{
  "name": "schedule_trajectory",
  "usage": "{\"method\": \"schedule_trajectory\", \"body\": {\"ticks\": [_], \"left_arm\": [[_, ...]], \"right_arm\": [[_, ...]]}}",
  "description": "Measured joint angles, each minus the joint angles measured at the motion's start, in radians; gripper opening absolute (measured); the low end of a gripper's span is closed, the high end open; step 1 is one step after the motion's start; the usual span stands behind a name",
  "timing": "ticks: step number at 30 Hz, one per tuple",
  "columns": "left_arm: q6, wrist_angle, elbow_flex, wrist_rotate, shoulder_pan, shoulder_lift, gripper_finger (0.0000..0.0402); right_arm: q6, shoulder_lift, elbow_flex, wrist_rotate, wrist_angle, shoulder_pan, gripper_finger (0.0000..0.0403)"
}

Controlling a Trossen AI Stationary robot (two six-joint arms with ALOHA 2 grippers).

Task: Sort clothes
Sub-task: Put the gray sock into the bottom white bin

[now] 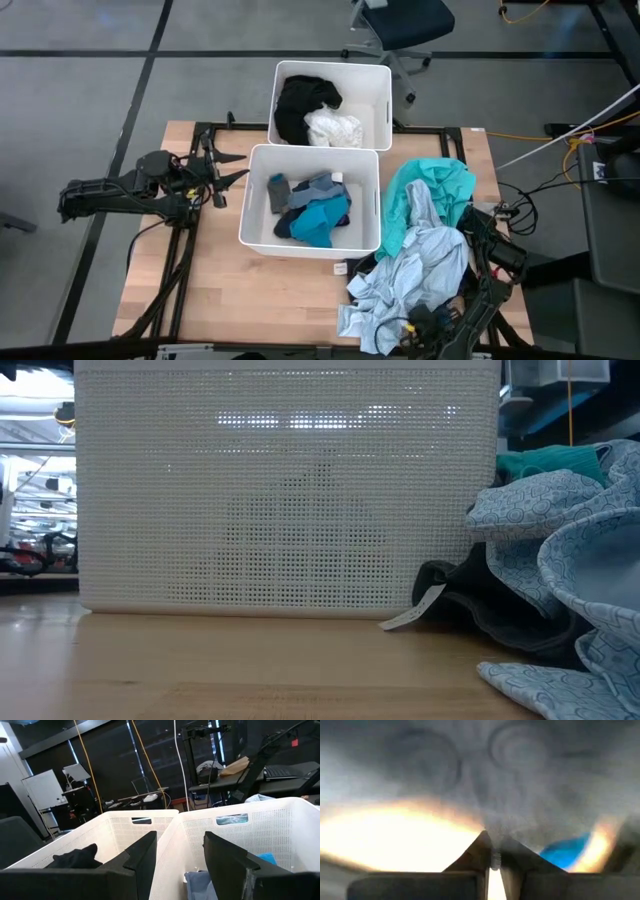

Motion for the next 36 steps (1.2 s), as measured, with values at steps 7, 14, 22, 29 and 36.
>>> {"method": "schedule_trajectory", "body": {"ticks": [7,14,22,29,36], "left_arm": [[-0.003,-0.001,0.0,0.0,0.0,0.0,0.015],[-0.001,-0.001,0.0,0.0,0.0,0.0,0.015],[0.0,-0.001,0.0,0.0,0.0,0.0,0.015],[0.0,-0.001,0.0,0.0,0.0,0.0,0.015],[0.0,-0.001,0.0,0.0,0.0,0.0,0.015]], "right_arm": [[-0.045,-0.112,0.124,0.015,-0.101,0.001,0.0008],[-0.045,-0.167,0.266,0.075,-0.2,-0.037,0.0017],[-0.098,-0.208,0.398,0.209,-0.216,-0.115,0.0016],[-0.311,-0.212,0.481,0.318,-0.233,-0.196,0.0018],[-0.638,-0.212,0.584,0.415,-0.232,-0.302,0.0018]]}}
